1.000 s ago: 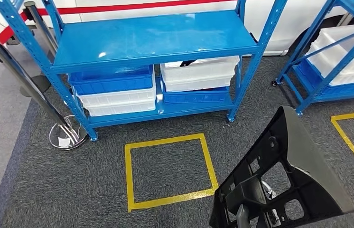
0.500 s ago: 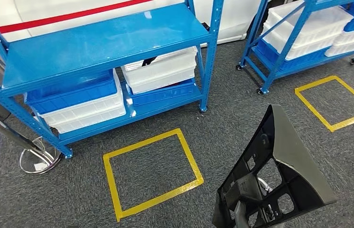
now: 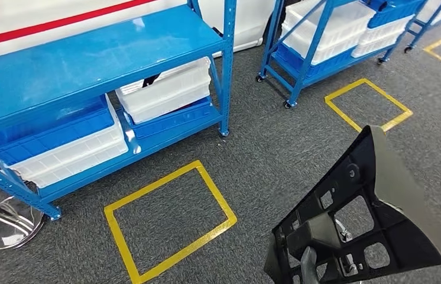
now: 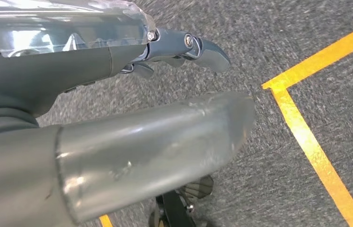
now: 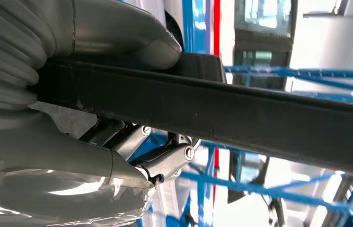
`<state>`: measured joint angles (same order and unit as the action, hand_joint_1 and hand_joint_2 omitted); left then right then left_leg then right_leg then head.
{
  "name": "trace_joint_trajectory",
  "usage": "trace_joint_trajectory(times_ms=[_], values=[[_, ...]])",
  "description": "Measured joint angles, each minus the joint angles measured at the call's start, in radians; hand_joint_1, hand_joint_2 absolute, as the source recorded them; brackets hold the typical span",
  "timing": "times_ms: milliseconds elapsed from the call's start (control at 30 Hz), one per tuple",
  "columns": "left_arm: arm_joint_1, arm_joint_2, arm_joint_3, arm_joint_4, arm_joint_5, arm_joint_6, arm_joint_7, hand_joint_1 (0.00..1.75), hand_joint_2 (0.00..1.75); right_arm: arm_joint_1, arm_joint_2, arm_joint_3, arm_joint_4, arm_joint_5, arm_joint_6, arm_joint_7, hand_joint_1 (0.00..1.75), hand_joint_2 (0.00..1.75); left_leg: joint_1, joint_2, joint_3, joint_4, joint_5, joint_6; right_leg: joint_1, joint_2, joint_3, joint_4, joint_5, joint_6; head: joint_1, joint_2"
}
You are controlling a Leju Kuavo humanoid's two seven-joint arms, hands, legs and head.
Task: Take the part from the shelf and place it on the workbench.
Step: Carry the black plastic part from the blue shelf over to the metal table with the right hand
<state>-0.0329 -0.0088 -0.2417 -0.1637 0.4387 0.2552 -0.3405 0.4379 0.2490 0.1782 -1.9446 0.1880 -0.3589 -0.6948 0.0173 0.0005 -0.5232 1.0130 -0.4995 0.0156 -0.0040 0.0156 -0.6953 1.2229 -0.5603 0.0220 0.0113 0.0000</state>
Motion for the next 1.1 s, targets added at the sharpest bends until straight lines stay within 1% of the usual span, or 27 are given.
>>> trace_joint_trajectory(times_ms=[33, 67, 100, 133, 167, 200, 233, 267, 333, 367, 433, 500, 533, 567, 600, 633, 667, 733, 767, 800, 867, 900, 933, 1000, 1033, 1067, 1100], values=[[0.001, 0.000, 0.000, 0.000, 0.000, 0.001, 0.000, 0.00, 0.00, -0.001, -0.003, 0.002, -0.007, -0.005, -0.008, 0.000, 1.75, 1.75, -0.002, 0.015, -0.002, 0.001, 0.000, 0.000, -0.002, -0.006, -0.025, 0.058, -0.023, 0.003, 0.000, 0.000], [0.001, 0.000, 0.000, 0.000, 0.000, 0.001, 0.000, 0.00, 0.00, 0.000, -0.005, 0.003, -0.014, -0.009, -0.014, 0.000, 1.75, 1.75, -0.003, 0.030, -0.003, 0.001, -0.001, 0.001, -0.003, -0.009, -0.037, 0.089, -0.029, 0.004, 0.000, 0.000], [0.000, 0.000, 0.000, 0.000, 0.000, 0.002, 0.000, 0.00, 0.00, 0.001, -0.008, 0.003, -0.022, -0.013, -0.019, 0.000, 1.75, 1.75, -0.003, 0.045, -0.002, 0.002, -0.001, 0.001, -0.003, -0.013, -0.028, 0.079, -0.015, 0.004, 0.000, 0.000], [-0.001, 0.000, 0.000, 0.000, 0.000, 0.002, -0.001, 0.00, 0.00, 0.003, -0.011, 0.002, -0.030, -0.015, -0.021, 0.000, 1.75, 1.75, -0.004, 0.058, -0.001, 0.002, -0.002, 0.000, -0.003, -0.020, 0.002, 0.029, 0.014, 0.001, 0.001, 0.000], [-0.003, 0.000, 0.000, 0.000, 0.000, 0.002, -0.001, 0.00, 0.00, 0.003, -0.013, 0.002, -0.038, -0.017, -0.022, 0.000, 1.75, 1.75, -0.006, 0.070, 0.002, 0.001, -0.004, -0.001, 0.000, -0.038, 0.044, -0.045, 0.044, -0.004, 0.001, 0.000], [-0.004, 0.000, 0.000, 0.000, 0.000, 0.002, -0.001, 0.00, 0.00, 0.003, -0.014, 0.002, -0.046, -0.017, -0.022, 0.000, 1.75, 1.75, -0.009, 0.081, 0.004, 0.002, -0.006, -0.004, 0.006, -0.060, 0.084, -0.115, 0.065, -0.013, 0.000, 0.000], [-0.005, -0.001, 0.000, 0.000, 0.000, 0.002, -0.001, 0.00, 0.00, 0.003, -0.015, 0.002, -0.052, -0.017, -0.022, 0.000, 1.75, 1.75, -0.011, 0.091, 0.006, 0.002, -0.008, -0.007, 0.011, -0.076, 0.110, -0.165, 0.077, -0.021, 0.000, 0.000], [-0.006, -0.001, 0.000, 0.000, 0.000, 0.002, -0.001, 0.00, 0.00, 0.003, -0.015, 0.003, -0.058, -0.017, -0.022, 0.000, 1.75, 1.75, -0.013, 0.100, 0.007, 0.002, -0.009, -0.011, 0.017, -0.086, 0.120, -0.189, 0.078, -0.029, 0.000, 0.000], [-0.009, -0.002, 0.000, 0.000, 0.000, 0.002, -0.001, 0.00, 0.00, 0.005, -0.016, 0.003, -0.065, -0.017, -0.022, 0.000, 1.75, 1.75, -0.015, 0.118, 0.013, -0.003, -0.010, -0.019, 0.019, -0.068, 0.118, -0.196, 0.079, -0.041, 0.000, 0.000], [-0.010, -0.003, 0.000, 0.000, 0.000, 0.002, -0.002, 0.00, 0.00, 0.008, -0.016, 0.003, -0.069, -0.017, -0.025, 0.000, 1.75, 1.75, -0.015, 0.116, 0.016, -0.002, -0.014, -0.024, 0.016, -0.057, 0.120, -0.202, 0.083, -0.046, -0.001, 0.000], [-0.011, -0.003, 0.000, 0.000, 0.001, 0.002, -0.004, 0.00, 0.00, 0.010, -0.017, 0.003, -0.078, -0.013, -0.039, 0.000, 1.75, 1.75, -0.013, 0.075, 0.002, 0.041, -0.051, -0.033, 0.007, -0.037, 0.123, -0.213, 0.091, -0.058, -0.003, 0.000], [-0.009, -0.002, 0.001, 0.000, 0.003, 0.001, -0.007, 0.00, 0.00, 0.011, -0.017, 0.003, -0.087, -0.009, -0.063, 0.000, 1.75, 1.75, -0.010, 0.024, -0.050, 0.159, -0.119, -0.038, 0.004, -0.016, 0.121, -0.216, 0.096, -0.064, -0.008, 0.000], [-0.007, -0.002, 0.001, 0.000, 0.006, 0.000, -0.008, 0.00, 0.00, 0.011, -0.017, 0.002, -0.091, -0.008, -0.073, 0.000, 1.75, 1.75, -0.010, 0.014, -0.079, 0.224, -0.144, -0.040, 0.004, -0.003, 0.120, -0.215, 0.097, -0.065, -0.009, 0.000], [-0.006, -0.002, 0.002, 0.000, 0.010, -0.001, -0.010, 0.00, 0.00, 0.013, -0.017, 0.001, -0.095, -0.009, -0.078, 0.000, 1.75, 1.75, -0.009, 0.009, -0.098, 0.265, -0.152, -0.041, 0.005, 0.010, 0.119, -0.213, 0.097, -0.065, -0.010, 0.000], [-0.004, -0.002, 0.002, 0.000, 0.014, -0.003, -0.013, 0.00, 0.00, 0.015, -0.018, 0.000, -0.098, -0.009, -0.081, 0.000, 1.75, 1.75, -0.007, 0.007, -0.102, 0.271, -0.140, -0.043, 0.004, 0.025, 0.118, -0.209, 0.096, -0.065, -0.010, 0.000], [-0.003, -0.002, 0.004, 0.000, 0.017, -0.004, -0.016, 0.00, 0.00, 0.017, -0.018, -0.002, -0.102, -0.009, -0.083, 0.000, 1.75, 1.75, -0.006, 0.003, -0.088, 0.236, -0.108, -0.043, 0.003, 0.041, 0.118, -0.205, 0.095, -0.063, -0.010, 0.000], [-0.003, -0.002, 0.006, 0.000, 0.019, -0.004, -0.019, 0.00, 0.00, 0.018, -0.018, -0.003, -0.105, -0.009, -0.084, 0.000, 1.75, 1.75, -0.003, -0.008, -0.060, 0.171, -0.067, -0.043, 0.002, 0.056, 0.118, -0.199, 0.094, -0.061, -0.010, 0.000], [-0.003, -0.002, 0.010, 0.000, 0.020, -0.005, -0.023, 0.00, 0.00, 0.019, -0.018, -0.005, -0.112, -0.009, -0.085, 0.000, 1.75, 1.75, 0.001, -0.055, -0.008, 0.051, -0.021, -0.040, 0.001, 0.083, 0.113, -0.188, 0.091, -0.052, -0.011, 0.000], [-0.002, -0.002, 0.012, 0.000, 0.020, -0.005, -0.024, 0.00, 0.00, 0.020, -0.018, -0.006, -0.116, -0.009, -0.085, 0.000, 1.75, 1.75, 0.002, -0.072, 0.004, 0.022, -0.016, -0.037, 0.000, 0.095, 0.108, -0.185, 0.091, -0.045, -0.011, 0.000], [-0.003, -0.002, 0.014, 0.000, 0.020, -0.005, -0.025, 0.00, 0.00, 0.021, -0.019, -0.006, -0.118, -0.009, -0.085, 0.000, 1.75, 1.75, 0.000, -0.080, 0.007, 0.014, -0.020, -0.032, -0.001, 0.107, 0.104, -0.184, 0.094, -0.038, -0.012, 0.000], [-0.007, -0.002, 0.017, 0.000, 0.020, -0.006, -0.026, 0.00, 0.00, 0.023, -0.019, -0.007, -0.122, -0.009, -0.085, 0.000, 1.75, 1.75, 0.000, -0.058, 0.009, 0.007, -0.014, -0.020, -0.004, 0.129, 0.098, -0.187, 0.101, -0.024, -0.012, 0.000], [-0.009, -0.003, 0.018, 0.000, 0.021, -0.007, -0.027, 0.00, 0.00, 0.025, -0.019, -0.008, -0.122, -0.009, -0.085, 0.000, 1.75, 1.75, 0.001, -0.045, 0.011, 0.002, -0.010, -0.012, -0.002, 0.120, 0.092, -0.180, 0.097, -0.019, -0.012, 0.000], [-0.010, -0.003, 0.018, 0.000, 0.021, -0.007, -0.027, 0.00, 0.00, 0.027, -0.020, -0.008, -0.124, -0.007, -0.084, 0.000, 1.75, 1.75, 0.003, -0.031, 0.012, -0.003, -0.006, -0.005, -0.001, 0.097, 0.081, -0.159, 0.083, -0.015, -0.008, 0.000], [-0.008, -0.004, 0.019, 0.000, 0.023, -0.007, -0.027, 0.00, 0.00, 0.026, -0.022, -0.009, -0.128, -0.003, -0.080, 0.000, 1.75, 1.75, 0.002, -0.003, 0.011, -0.009, -0.001, 0.003, 0.001, 0.029, 0.033, -0.060, 0.024, -0.008, 0.000, 0.000], [-0.006, -0.004, 0.020, 0.000, 0.025, -0.007, -0.027, 0.00, 0.00, 0.026, -0.024, -0.009, -0.129, 0.001, -0.077, 0.000, 1.75, 1.75, 0.000, 0.011, 0.009, -0.009, -0.001, 0.005, -0.001, 0.009, 0.001, 0.005, -0.007, -0.005, 0.003, 0.000], [-0.005, -0.004, 0.020, 0.000, 0.027, -0.006, -0.026, 0.00, 0.00, 0.026, -0.025, -0.009, -0.128, 0.007, -0.074, 0.000, 1.75, 1.75, -0.002, 0.027, 0.008, -0.009, -0.002, 0.005, -0.003, -0.002, -0.023, 0.057, -0.027, -0.002, 0.004, 0.000], [-0.004, -0.004, 0.020, 0.000, 0.030, -0.006, -0.026, 0.00, 0.00, 0.026, -0.026, -0.009, -0.127, 0.015, -0.072, 0.000, 1.75, 1.75, -0.003, 0.042, 0.007, -0.009, -0.002, 0.005, -0.005, -0.008, -0.031, 0.079, -0.028, -0.001, 0.004, 0.000]])
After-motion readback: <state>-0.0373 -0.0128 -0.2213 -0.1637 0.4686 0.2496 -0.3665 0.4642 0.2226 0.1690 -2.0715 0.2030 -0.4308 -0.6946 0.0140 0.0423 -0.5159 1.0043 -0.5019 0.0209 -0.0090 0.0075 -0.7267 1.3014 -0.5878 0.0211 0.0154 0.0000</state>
